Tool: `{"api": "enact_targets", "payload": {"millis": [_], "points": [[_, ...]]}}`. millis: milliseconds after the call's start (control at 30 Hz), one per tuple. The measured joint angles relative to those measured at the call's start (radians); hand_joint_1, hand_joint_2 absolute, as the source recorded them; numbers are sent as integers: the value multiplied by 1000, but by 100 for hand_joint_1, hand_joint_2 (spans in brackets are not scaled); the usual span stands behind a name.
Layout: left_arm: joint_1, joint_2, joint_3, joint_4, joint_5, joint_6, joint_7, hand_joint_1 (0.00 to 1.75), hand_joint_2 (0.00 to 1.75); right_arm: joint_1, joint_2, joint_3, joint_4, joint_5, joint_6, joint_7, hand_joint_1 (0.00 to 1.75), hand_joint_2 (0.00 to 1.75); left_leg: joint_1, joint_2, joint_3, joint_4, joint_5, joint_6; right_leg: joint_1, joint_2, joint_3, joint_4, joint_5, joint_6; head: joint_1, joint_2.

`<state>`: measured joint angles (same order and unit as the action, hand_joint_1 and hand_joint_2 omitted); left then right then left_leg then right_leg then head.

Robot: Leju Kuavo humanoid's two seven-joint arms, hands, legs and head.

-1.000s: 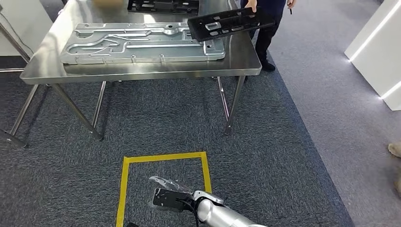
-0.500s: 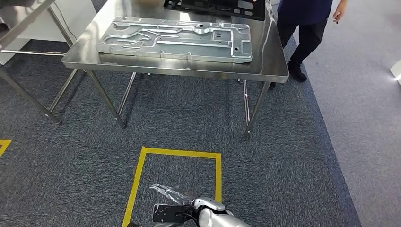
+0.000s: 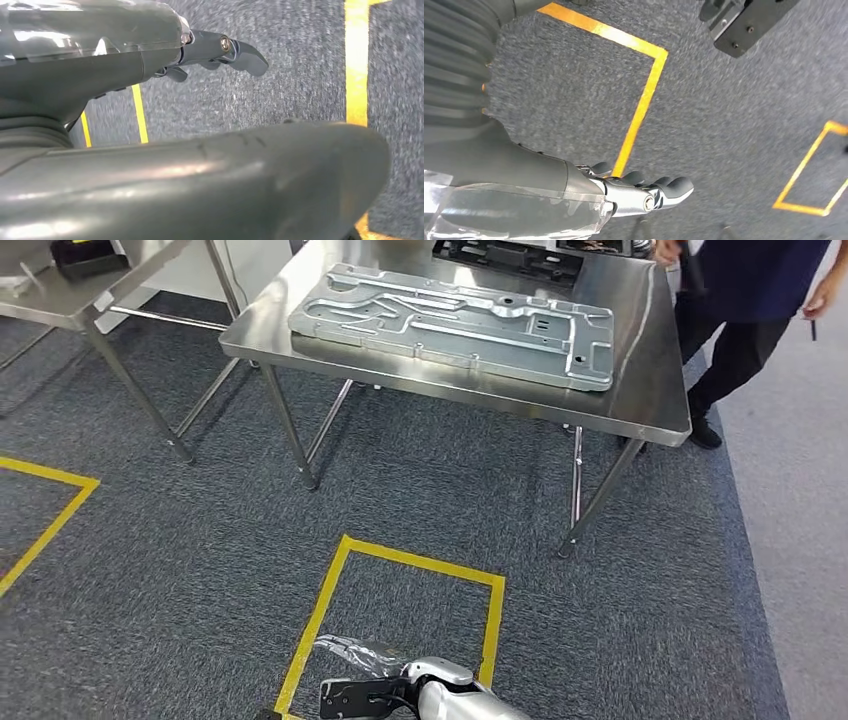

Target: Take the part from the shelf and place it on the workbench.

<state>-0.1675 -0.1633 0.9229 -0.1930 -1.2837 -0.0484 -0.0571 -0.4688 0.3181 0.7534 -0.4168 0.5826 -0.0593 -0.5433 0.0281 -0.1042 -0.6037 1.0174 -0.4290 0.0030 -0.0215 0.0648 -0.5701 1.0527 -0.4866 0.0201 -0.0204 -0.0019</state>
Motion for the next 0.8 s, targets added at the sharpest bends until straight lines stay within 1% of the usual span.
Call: {"api": "enact_targets", "payload": {"millis": [33,67,100,133,167,200,233,267,300,333,367,400,433,467,500,533,567,600,633,667,700,733,767,800], "points": [[-1,0,3,0,2,1,2,0,0,0,0,0,0,3,1,-1,0,175,2,-12,-5,-1,4,-8,0,17,11,-28,5,-2,0,0],[-1,-1,5,0,4,1,4,0,0,-1,1,0,0,5,2,-2,0,175,4,-23,-10,-3,8,-16,2,24,12,-34,2,-5,0,0],[0,-1,8,0,5,2,6,0,0,-1,2,0,0,8,4,-4,0,175,6,-34,-15,-7,13,-25,3,13,11,-37,6,-10,0,0],[2,-1,11,0,6,2,9,0,0,-2,4,0,1,10,5,-5,0,175,8,-33,-18,-9,15,-32,3,1,12,-42,10,-17,0,0],[4,0,15,0,7,3,12,0,0,-4,6,0,1,11,6,-8,0,175,6,-16,-24,0,7,-35,3,-12,13,-48,14,-25,0,0],[4,0,18,0,8,3,14,0,0,-6,8,0,1,12,7,-10,0,175,5,12,-39,28,-11,-37,2,-27,13,-53,18,-33,0,0],[2,0,20,0,8,4,17,0,0,-7,9,0,2,13,7,-12,0,175,3,45,-61,78,-41,-36,4,-43,13,-56,21,-39,0,0],[0,0,23,0,8,3,20,0,0,-8,9,0,3,13,8,-14,0,175,1,72,-92,148,-78,-37,9,-61,11,-56,21,-43,0,0],[-2,0,24,0,9,3,23,0,0,-8,9,0,5,14,9,-16,0,175,1,85,-120,216,-108,-37,13,-79,9,-55,21,-46,0,0],[-2,0,26,0,9,2,29,0,0,-8,9,0,7,14,10,-17,0,175,1,91,-136,263,-124,-38,18,-97,8,-55,21,-47,0,0],[-1,0,29,0,9,1,36,0,0,-8,9,0,8,14,11,-18,0,175,1,95,-133,273,-122,-37,21,-113,7,-54,20,-48,0,0],[2,0,31,0,11,1,43,0,0,-8,9,0,9,14,11,-20,0,175,1,101,-108,240,-103,-36,24,-128,6,-52,20,-49,0,0],[3,1,33,0,12,1,50,0,0,-8,10,0,9,14,11,-21,0,175,-1,112,-67,178,-76,-32,27,-141,6,-50,19,-49,0,0],[4,2,35,0,13,1,55,0,0,-8,10,0,9,14,11,-22,0,175,-6,137,-23,105,-56,-26,31,-154,6,-48,17,-47,0,0],[3,3,36,0,14,1,58,0,0,-8,10,0,9,13,10,-22,0,175,-11,157,9,48,-41,-20,35,-165,5,-45,15,-45,0,0],[2,3,38,0,14,1,61,0,0,-8,10,0,9,14,9,-23,0,175,-16,171,27,13,-34,-15,37,-176,5,-42,14,-41,0,0],[3,4,40,0,15,2,64,0,0,-8,10,-1,9,14,8,-23,0,175,-21,175,31,-1,-35,-10,39,-186,4,-41,14,-37,0,0],[6,4,42,0,15,3,67,0,0,-8,10,-1,9,15,7,-23,0,175,-21,164,28,-2,-30,-6,39,-195,5,-40,15,-34,0,0],[10,4,45,0,14,4,71,0,0,-8,11,-1,9,15,7,-24,0,175,-18,153,27,-4,-27,-2,38,-197,5,-39,12,-29,0,0],[13,4,47,0,13,5,75,0,0,-8,11,-1,9,17,6,-24,0,175,-16,143,26,-7,-22,2,35,-183,3,-31,4,-22,0,0],[14,4,48,0,12,6,79,0,0,-8,11,-1,9,17,5,-24,0,175,-13,132,24,-10,-17,7,32,-156,-5,-8,-16,-16,0,0],[13,3,49,0,9,6,83,0,0,-7,10,-1,10,19,3,-24,0,175,-10,121,22,-12,-12,11,28,-122,-24,38,-47,-9,0,0],[11,2,50,0,7,6,86,0,0,-5,9,-1,11,21,2,-24,0,175,-10,109,17,-12,-9,14,24,-92,-52,101,-82,-5,0,0],[10,1,50,0,4,7,90,0,0,-4,8,-1,12,24,0,-23,0,175,-10,96,12,-12,-6,16,21,-77,-83,169,-114,-2,0,0]]}}
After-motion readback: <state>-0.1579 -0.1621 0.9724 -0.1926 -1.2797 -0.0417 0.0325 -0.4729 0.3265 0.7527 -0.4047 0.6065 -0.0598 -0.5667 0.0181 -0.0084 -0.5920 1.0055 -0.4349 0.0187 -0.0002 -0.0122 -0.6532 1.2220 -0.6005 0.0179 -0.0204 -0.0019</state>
